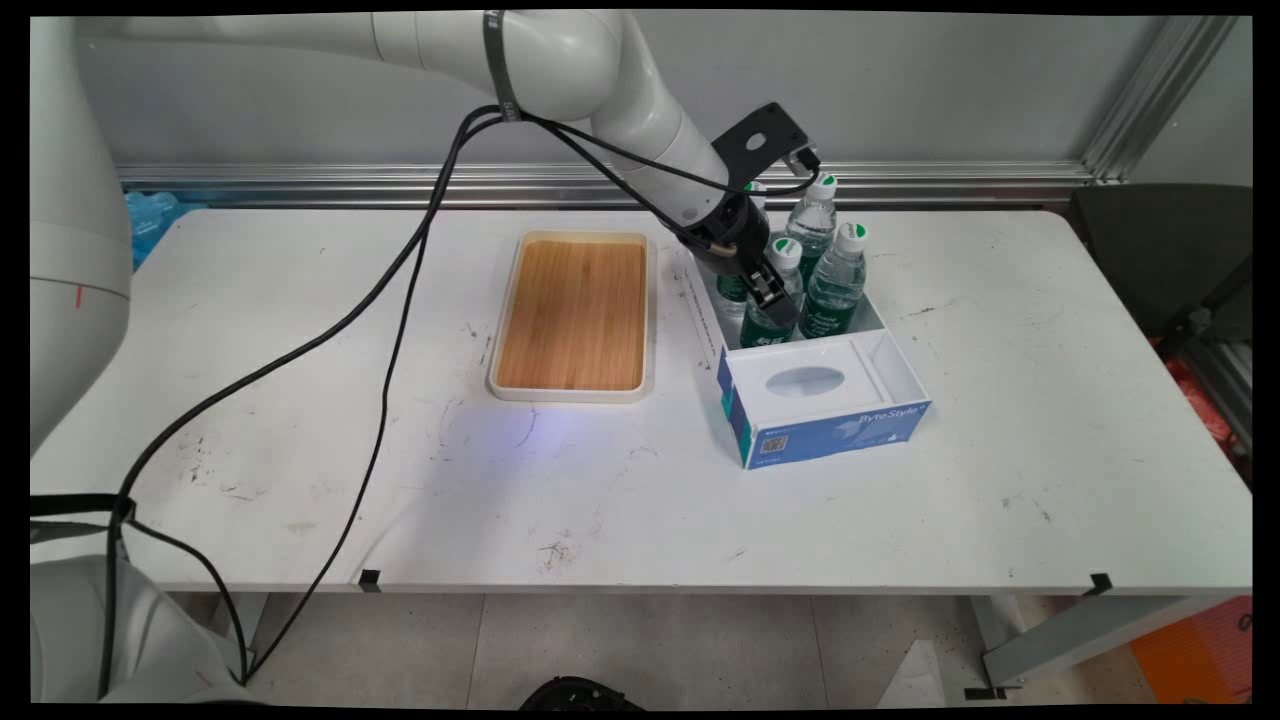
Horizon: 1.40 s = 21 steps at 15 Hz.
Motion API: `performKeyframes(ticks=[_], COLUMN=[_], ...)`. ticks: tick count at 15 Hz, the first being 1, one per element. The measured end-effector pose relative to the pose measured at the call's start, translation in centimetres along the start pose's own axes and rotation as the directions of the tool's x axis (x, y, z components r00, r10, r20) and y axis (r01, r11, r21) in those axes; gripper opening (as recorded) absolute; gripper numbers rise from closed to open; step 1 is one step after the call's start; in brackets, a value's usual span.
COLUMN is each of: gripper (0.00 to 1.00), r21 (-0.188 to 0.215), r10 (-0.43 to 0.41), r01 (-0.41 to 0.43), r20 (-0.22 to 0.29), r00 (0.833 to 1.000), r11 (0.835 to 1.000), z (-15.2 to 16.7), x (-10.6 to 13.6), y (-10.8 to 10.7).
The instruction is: Place the picked object on the tray
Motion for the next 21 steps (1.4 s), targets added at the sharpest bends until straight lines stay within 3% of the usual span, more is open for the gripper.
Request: performKeyframes(ticks=[8,15,21], gripper=[0.00,0.00,0.00], r21=[0.002,0.008,0.022], r10=[0.014,0.015,0.004], r01=[-0.014,-0.015,-0.003], r20=[-0.020,-0.074,-0.087], r00=[1.000,0.997,0.996], r11=[1.000,1.000,1.000], z=[-2.1,-9.4,-15.6], x=[0.8,2.5,1.8], y=[-0.3,-0.2,-0.2])
